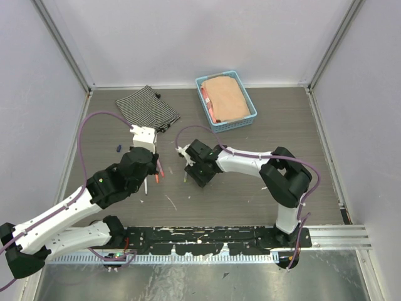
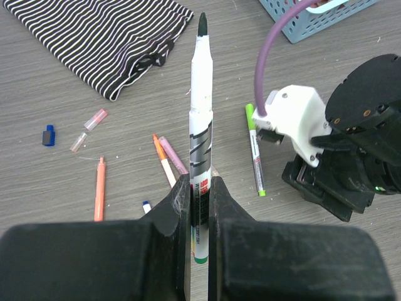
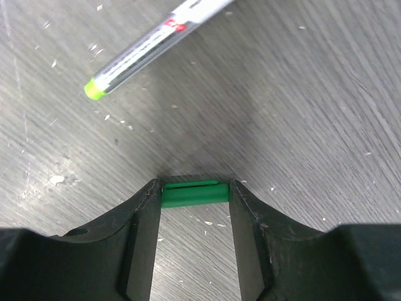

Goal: Insert the pens into the pen caps
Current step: Adjust the pen cap at the center of the board.

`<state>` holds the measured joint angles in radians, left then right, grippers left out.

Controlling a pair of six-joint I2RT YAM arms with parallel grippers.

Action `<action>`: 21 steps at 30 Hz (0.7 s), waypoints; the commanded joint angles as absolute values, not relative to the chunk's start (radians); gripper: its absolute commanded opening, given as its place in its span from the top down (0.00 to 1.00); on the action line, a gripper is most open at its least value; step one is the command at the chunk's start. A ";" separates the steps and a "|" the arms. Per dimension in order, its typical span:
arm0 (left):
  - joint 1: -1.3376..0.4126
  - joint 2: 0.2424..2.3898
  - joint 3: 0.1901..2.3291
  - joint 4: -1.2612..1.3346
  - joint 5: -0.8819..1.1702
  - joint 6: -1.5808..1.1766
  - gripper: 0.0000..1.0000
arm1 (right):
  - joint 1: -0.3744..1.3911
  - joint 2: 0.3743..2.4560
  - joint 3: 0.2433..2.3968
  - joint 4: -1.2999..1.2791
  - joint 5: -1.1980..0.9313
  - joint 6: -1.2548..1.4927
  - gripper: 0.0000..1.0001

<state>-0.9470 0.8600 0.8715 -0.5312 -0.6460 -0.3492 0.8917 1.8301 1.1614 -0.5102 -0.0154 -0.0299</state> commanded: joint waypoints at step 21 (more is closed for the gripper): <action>-0.945 0.847 0.867 -0.519 -0.677 -0.356 0.95 | 0.830 1.717 1.078 -0.449 0.253 0.507 0.30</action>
